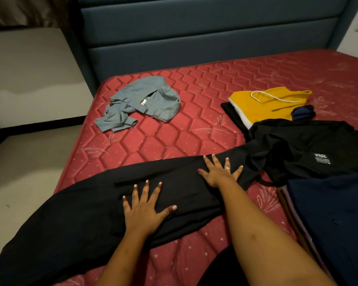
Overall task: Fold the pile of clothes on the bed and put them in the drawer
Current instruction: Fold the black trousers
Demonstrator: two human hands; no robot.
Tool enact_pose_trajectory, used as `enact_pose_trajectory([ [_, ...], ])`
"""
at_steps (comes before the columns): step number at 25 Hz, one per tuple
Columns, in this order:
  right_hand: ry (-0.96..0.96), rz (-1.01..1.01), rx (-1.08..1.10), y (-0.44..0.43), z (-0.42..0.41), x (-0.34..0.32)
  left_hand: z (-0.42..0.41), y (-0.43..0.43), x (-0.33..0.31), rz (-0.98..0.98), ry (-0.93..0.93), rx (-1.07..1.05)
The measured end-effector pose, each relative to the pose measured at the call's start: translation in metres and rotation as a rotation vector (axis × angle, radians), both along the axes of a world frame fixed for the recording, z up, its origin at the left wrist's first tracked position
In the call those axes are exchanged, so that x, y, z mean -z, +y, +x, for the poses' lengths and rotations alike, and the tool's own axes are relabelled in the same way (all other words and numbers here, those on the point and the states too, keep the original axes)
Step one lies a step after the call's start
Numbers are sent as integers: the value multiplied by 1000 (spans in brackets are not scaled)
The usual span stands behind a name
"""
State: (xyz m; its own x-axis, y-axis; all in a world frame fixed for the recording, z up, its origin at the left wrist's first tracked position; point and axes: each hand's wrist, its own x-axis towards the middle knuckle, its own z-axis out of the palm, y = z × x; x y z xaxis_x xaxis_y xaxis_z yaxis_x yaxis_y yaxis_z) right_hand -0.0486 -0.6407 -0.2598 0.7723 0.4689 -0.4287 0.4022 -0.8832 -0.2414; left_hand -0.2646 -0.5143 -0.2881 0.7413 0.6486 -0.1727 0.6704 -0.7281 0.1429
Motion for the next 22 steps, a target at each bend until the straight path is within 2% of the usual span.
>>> enact_pose_trajectory([
  [2,1,98,128,-2,12,-15,1,-5,-8,-47,46,-42],
  [3,-84,196,250,-7,18,-26,5,-8,-12,-69,44,-71],
  [6,-600,490,651,-33,36,-50,38,-28,-21,-31,-93,19],
  [7,-674,567,761,-43,42,-53,53,-39,-22,-33,-136,95],
  [8,-631,659,888,-52,48,-52,67,-50,-21,-55,-157,168],
  [11,-215,954,1272,-67,59,-44,96,-76,-7,-140,-73,279],
  [14,-34,1229,1392,-70,72,-37,102,-83,11,-76,-59,281],
  [15,-7,1263,1367,-69,75,-36,102,-83,13,-68,-65,277],
  [17,-38,1207,1343,-65,77,-37,101,-83,12,-80,-63,280],
  [20,-267,884,1285,-70,71,-51,100,-83,9,-89,-53,282],
  [22,-309,748,1147,-77,67,-55,99,-84,8,-86,-44,285],
])
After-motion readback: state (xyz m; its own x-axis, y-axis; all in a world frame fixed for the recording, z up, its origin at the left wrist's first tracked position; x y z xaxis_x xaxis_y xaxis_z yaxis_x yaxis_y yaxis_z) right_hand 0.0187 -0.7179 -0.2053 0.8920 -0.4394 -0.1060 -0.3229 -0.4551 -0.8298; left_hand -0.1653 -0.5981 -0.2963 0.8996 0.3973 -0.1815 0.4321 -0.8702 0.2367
